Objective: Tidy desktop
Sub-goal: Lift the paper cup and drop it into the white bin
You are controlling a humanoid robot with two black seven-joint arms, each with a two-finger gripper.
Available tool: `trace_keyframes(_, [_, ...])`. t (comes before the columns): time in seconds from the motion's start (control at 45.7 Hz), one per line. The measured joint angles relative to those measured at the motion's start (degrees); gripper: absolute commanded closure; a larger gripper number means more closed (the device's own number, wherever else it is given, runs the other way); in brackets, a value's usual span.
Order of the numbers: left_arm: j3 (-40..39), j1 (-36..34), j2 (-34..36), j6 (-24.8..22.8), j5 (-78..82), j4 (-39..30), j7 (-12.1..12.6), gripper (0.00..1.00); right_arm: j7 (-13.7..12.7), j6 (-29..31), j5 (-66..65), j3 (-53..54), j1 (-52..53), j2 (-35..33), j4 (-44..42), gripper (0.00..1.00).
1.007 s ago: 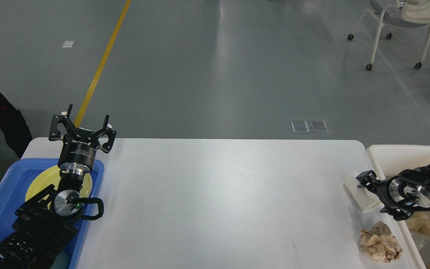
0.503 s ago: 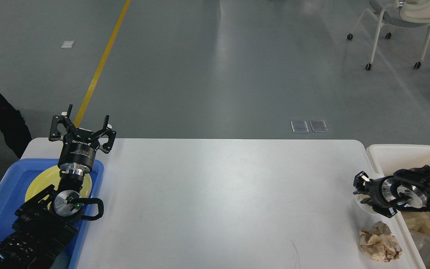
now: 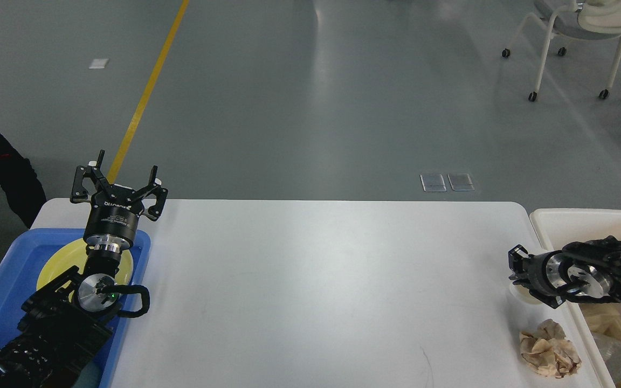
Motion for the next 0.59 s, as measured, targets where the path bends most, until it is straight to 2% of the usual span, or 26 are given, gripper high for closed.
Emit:
trace_keyframes(0.088, [0.0, 0.0, 0.0, 0.0, 0.0, 0.0, 0.0, 0.03, 0.0, 0.6, -0.7, -0.9, 4.0, -2.7, 4.7, 1.0])
trace_keyframes(0.219, [0.0, 0.1, 0.0, 0.0, 0.0, 0.0, 0.0, 0.03, -0.1, 3.9, -2.7, -7.9, 16.8, -7.3, 15.1, 1.0])
trace_keyframes(0.372, [0.0, 0.1, 0.0, 0.0, 0.0, 0.0, 0.0, 0.03, 0.0, 15.2, -3.6, -19.7, 39.9, -10.2, 30.2, 1.0])
trace_keyframes(0.503, [0.0, 0.1, 0.0, 0.0, 0.0, 0.0, 0.0, 0.03, -0.1, 25.2, -3.7, -25.5, 57.1, -10.3, 41.7, 1.0])
trace_keyframes(0.591, [0.0, 0.1, 0.0, 0.0, 0.0, 0.0, 0.0, 0.03, -0.4, 27.8, -3.7, -27.5, 64.2, -9.3, 47.6, 1.0])
